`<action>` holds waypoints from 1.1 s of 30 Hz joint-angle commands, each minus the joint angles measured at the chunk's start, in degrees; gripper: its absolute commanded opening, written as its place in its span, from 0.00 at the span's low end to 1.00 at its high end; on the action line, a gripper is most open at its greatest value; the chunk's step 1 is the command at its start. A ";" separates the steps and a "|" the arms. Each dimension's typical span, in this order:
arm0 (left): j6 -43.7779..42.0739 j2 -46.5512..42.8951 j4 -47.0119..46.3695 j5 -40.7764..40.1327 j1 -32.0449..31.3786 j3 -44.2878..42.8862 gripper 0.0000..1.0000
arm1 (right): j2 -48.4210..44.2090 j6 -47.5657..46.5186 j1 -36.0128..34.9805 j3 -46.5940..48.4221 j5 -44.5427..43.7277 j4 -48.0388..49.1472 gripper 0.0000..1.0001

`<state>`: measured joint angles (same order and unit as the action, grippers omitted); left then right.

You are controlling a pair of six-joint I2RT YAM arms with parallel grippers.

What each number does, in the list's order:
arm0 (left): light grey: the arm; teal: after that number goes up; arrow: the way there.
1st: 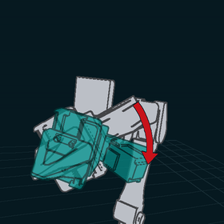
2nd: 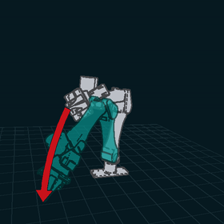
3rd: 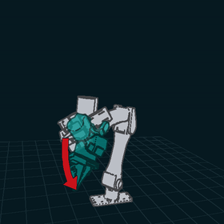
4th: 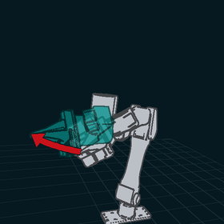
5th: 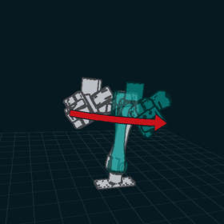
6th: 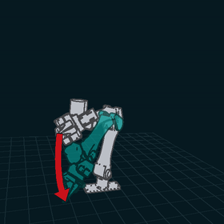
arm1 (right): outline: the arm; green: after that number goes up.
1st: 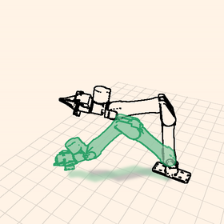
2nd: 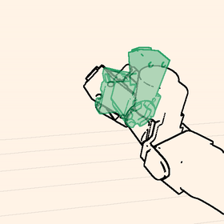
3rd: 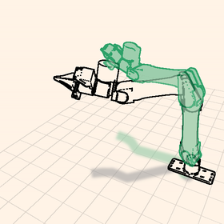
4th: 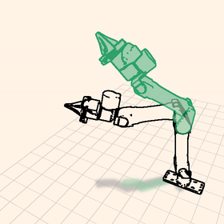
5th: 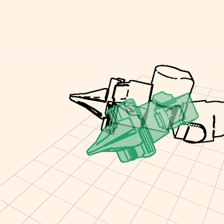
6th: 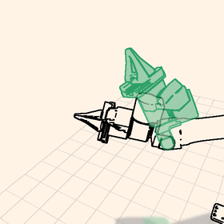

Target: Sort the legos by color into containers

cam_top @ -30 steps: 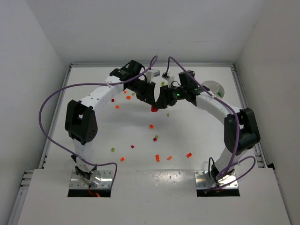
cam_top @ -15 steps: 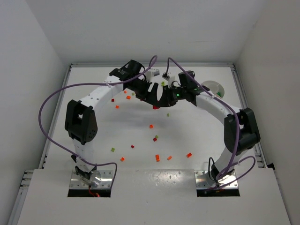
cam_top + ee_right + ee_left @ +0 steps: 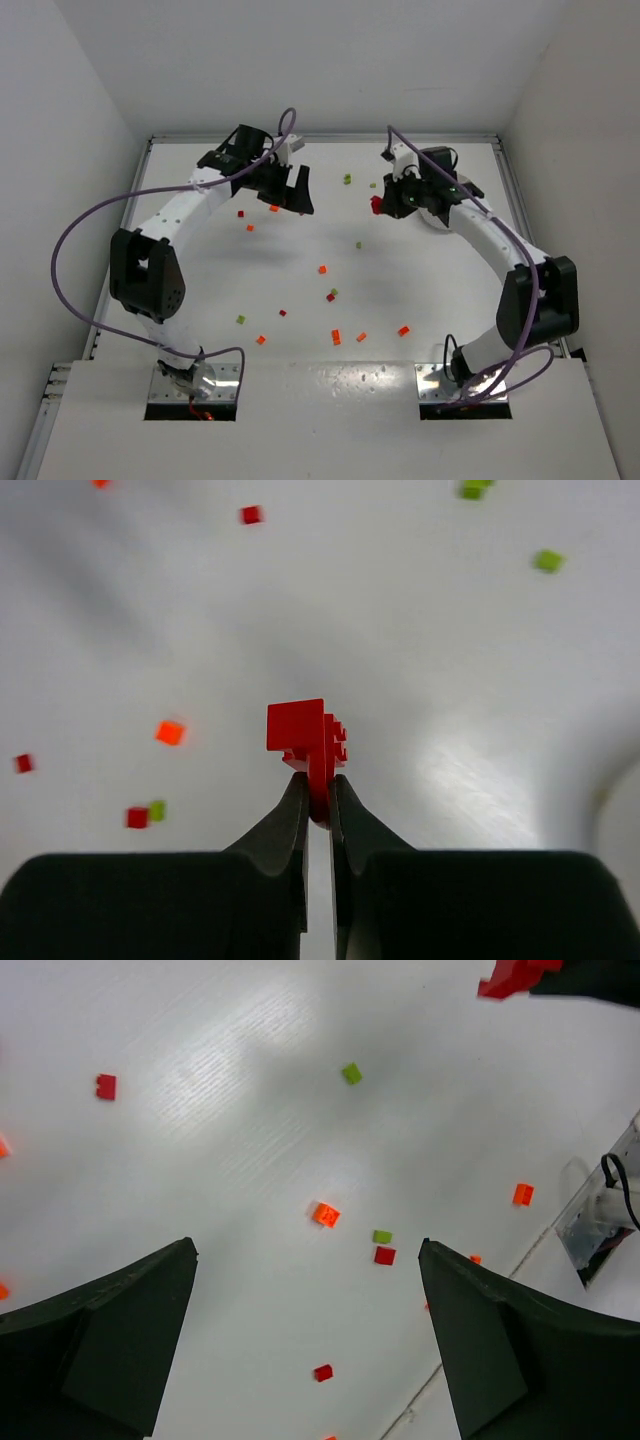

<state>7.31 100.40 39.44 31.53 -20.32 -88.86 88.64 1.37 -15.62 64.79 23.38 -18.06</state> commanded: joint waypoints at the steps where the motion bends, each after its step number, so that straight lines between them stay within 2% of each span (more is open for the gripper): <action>1: -3.44 -2.93 -1.22 0.37 0.63 -0.88 1.00 | -1.72 -10.93 3.13 4.10 -7.80 -2.76 0.00; 6: -4.49 -2.93 -0.68 0.38 1.77 -0.88 1.00 | 5.73 -16.38 10.76 16.21 -9.14 -8.30 0.00; 10: -7.31 -2.93 -0.68 1.77 2.39 -0.88 1.00 | 10.30 -24.02 15.78 23.16 -6.07 -9.96 0.00; 15: -8.37 -0.74 0.55 5.91 3.61 -2.02 1.00 | 22.60 -35.62 21.32 40.98 1.75 -22.79 0.00; 22: -8.89 1.02 1.07 8.55 4.23 -3.07 1.00 | 34.92 -48.45 24.49 60.94 5.28 -35.88 0.04; 24: -8.89 1.64 1.08 9.25 4.75 -3.07 1.00 | 36.86 -50.31 25.11 63.34 4.75 -39.05 0.05; 27: -8.89 2.26 1.08 9.25 4.76 -3.69 1.00 | 37.39 -52.86 25.64 62.74 4.23 -38.46 0.08; 33: -8.37 3.83 1.08 10.48 4.76 -4.74 1.00 | 40.47 -56.30 25.64 64.93 3.70 -44.33 0.08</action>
<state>-0.62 103.68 41.15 39.77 -16.29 -90.80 127.90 -50.78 10.00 126.76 25.61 -58.13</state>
